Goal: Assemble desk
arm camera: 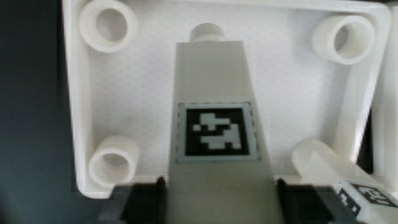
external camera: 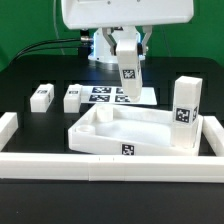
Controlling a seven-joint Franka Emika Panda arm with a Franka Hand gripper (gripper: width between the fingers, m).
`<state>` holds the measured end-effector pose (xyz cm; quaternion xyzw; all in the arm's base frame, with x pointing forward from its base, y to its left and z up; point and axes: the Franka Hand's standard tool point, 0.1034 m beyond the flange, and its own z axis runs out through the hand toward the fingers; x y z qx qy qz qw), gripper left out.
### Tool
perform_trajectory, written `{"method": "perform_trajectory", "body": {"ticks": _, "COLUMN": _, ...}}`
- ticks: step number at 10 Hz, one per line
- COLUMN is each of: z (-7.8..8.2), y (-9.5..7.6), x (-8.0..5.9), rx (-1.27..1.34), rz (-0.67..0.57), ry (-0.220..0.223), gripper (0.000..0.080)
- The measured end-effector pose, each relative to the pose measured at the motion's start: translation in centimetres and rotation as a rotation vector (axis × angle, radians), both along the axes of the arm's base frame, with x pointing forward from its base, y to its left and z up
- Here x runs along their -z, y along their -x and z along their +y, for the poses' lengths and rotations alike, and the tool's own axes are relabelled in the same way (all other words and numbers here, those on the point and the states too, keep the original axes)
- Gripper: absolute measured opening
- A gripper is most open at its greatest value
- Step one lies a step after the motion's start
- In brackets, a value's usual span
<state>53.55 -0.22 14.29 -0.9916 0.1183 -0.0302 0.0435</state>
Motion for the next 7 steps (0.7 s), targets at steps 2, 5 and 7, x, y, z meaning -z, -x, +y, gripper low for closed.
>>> {"method": "perform_trajectory", "body": {"ticks": 2, "z": -0.1, "y": -0.4, "x": 0.3, "rx": 0.003, "rz": -0.149, "ry": 0.042, "gripper": 0.0287}}
{"method": "perform_trajectory", "body": {"ticks": 5, "z": -0.7, "y": -1.2, "x": -0.3, "rx": -0.003, "rz": -0.297, "ry": 0.086, "gripper": 0.0288}}
{"method": "perform_trajectory", "body": {"ticks": 7, "z": -2.7, "y": -3.1, "x": -1.6, "rx": -0.051, "rz": -0.292, "ry": 0.100, "gripper": 0.0288}}
